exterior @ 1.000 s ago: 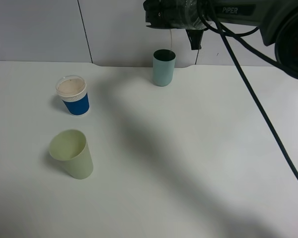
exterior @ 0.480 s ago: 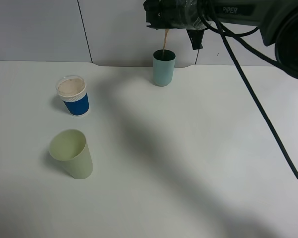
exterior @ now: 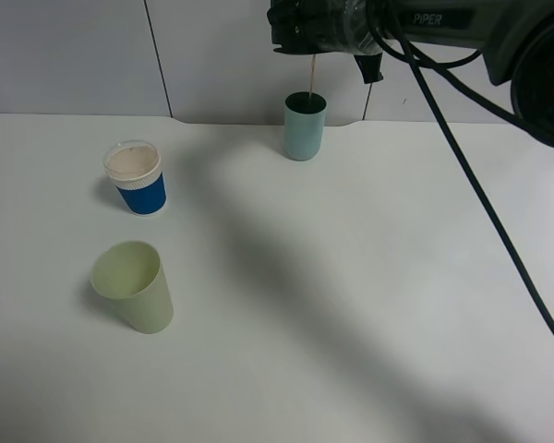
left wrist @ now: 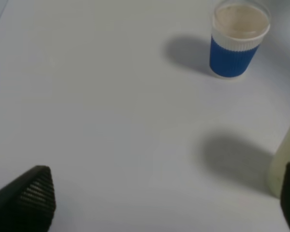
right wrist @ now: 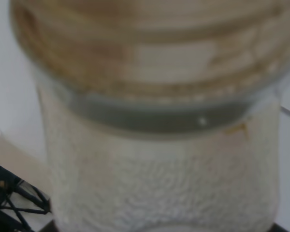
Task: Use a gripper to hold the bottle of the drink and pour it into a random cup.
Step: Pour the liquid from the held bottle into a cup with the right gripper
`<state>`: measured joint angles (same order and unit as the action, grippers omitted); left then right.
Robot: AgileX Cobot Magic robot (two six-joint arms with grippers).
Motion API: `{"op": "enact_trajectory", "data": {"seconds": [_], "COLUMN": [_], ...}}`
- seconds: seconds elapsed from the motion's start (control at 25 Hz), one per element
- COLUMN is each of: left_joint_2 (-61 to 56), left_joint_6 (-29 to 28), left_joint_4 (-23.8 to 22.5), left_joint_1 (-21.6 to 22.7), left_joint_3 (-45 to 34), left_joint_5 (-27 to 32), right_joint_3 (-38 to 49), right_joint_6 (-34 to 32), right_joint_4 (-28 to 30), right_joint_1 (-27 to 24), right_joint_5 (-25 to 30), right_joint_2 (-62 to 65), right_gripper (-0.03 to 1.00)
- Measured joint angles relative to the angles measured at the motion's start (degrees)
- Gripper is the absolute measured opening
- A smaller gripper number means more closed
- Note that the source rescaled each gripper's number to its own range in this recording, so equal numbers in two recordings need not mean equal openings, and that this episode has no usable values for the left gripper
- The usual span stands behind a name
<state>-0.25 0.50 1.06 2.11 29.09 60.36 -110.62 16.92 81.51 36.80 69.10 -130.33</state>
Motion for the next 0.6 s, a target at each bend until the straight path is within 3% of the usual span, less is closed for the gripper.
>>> {"op": "enact_trajectory", "data": {"seconds": [0.6], "left_joint_2": [0.0], "left_joint_6": [0.0], "left_joint_4": [0.0], "left_joint_1": [0.0], "left_joint_3": [0.0], "left_joint_5": [0.0], "right_joint_3": [0.0], "right_joint_6": [7.2], "right_joint_4": [0.2], "right_joint_1": [0.0], "right_joint_5": [0.0], "right_joint_2": [0.0], "right_gripper": [0.0]}}
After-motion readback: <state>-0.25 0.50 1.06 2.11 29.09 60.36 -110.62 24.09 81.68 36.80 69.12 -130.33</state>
